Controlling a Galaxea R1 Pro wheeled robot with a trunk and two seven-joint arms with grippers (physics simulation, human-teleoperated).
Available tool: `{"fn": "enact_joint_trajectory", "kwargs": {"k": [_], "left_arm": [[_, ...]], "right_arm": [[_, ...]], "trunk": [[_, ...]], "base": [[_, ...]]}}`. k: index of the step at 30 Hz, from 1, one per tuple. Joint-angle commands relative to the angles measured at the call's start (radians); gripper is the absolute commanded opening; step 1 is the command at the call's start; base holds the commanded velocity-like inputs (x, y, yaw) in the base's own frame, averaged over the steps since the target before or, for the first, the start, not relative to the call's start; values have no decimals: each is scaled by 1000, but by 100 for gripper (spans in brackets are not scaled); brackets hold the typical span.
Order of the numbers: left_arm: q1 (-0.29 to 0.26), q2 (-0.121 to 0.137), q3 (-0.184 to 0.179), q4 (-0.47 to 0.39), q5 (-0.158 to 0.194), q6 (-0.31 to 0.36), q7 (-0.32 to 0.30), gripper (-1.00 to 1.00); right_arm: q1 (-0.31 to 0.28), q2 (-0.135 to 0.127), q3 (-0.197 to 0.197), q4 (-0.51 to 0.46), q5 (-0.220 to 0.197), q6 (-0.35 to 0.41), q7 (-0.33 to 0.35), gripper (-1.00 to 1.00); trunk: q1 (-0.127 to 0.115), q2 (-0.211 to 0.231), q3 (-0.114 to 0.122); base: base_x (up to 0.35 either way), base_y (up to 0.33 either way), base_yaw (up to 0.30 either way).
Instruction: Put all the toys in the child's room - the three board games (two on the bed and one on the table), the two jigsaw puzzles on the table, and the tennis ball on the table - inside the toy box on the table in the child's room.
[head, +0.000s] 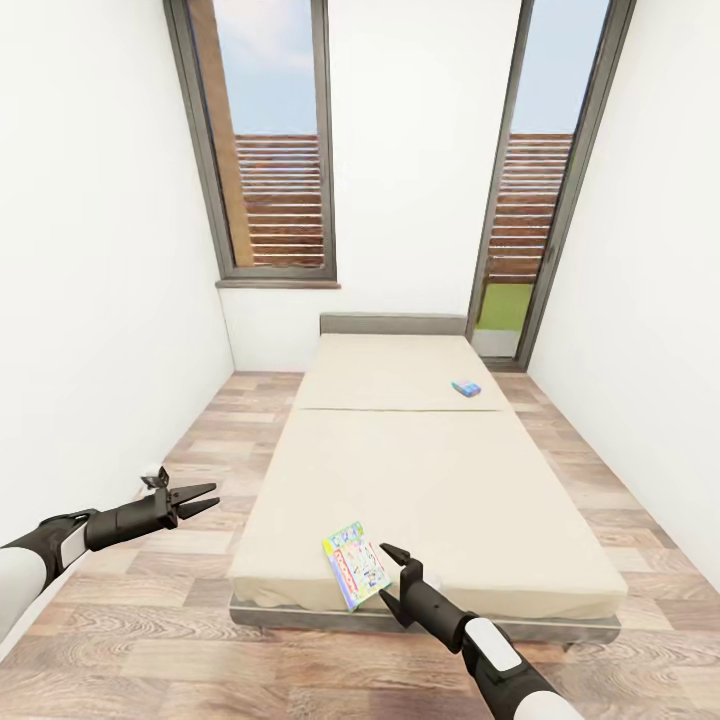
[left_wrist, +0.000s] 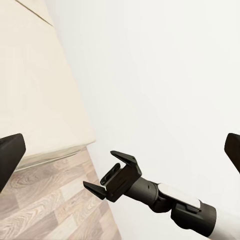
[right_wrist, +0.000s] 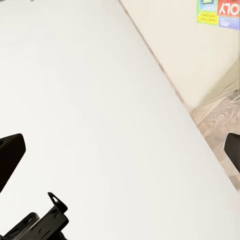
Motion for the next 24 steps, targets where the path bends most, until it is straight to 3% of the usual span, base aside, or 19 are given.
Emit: {"fn": "enact_joint_trajectory", "kwargs": {"k": [1, 24], "left_arm": [[-1, 0, 7, 0, -7, 11, -4, 100], [-1, 0, 7, 0, -7, 11, -4, 100]], "right_arm": [[-1, 1, -7, 0, -2, 7, -1, 100], [-1, 1, -4, 0, 0, 5, -2, 100]], "trunk": [[4, -8, -4], [92, -169, -76]], "base": [[0, 0, 0], [0, 0, 0]]}}
